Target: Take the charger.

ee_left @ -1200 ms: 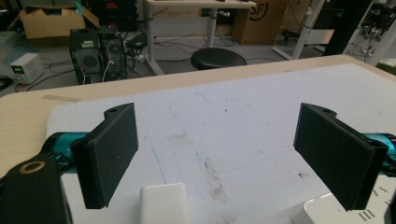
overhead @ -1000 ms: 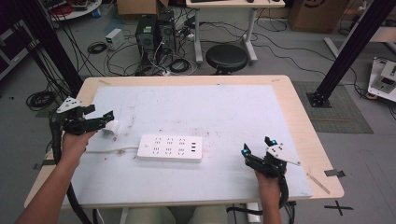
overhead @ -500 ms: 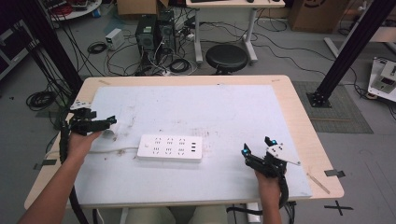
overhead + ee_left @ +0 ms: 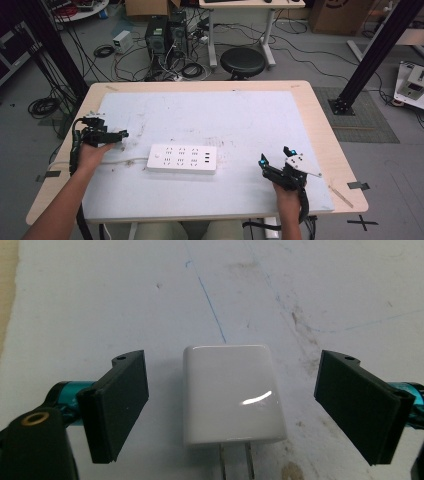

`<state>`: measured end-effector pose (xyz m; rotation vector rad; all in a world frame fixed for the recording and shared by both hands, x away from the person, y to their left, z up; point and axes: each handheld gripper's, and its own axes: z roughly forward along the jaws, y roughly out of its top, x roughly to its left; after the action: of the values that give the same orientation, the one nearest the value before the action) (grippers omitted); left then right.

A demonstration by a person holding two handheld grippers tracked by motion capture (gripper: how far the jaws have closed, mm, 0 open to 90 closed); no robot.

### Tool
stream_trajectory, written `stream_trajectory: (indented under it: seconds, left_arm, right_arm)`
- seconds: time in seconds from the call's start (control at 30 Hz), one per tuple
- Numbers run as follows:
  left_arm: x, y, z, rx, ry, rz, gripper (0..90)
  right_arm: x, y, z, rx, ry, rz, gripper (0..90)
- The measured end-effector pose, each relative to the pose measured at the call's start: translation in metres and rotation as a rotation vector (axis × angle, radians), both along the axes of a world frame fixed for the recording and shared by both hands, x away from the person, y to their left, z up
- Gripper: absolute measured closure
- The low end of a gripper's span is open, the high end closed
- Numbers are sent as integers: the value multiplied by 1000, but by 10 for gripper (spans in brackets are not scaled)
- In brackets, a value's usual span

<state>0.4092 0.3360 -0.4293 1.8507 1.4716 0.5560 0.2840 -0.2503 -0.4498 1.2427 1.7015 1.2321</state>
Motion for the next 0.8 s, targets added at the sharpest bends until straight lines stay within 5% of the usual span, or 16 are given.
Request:
stream_trajectory:
  seconds: [0.57,0.8]
  left_arm:
    - [1,5,-14,-3,61,12,206]
    - [1,6,-14,7,54,15,249]
  right_arm:
    - [0,0,0,3,5,0,162]
    - [1,0,0,3,7,2,162]
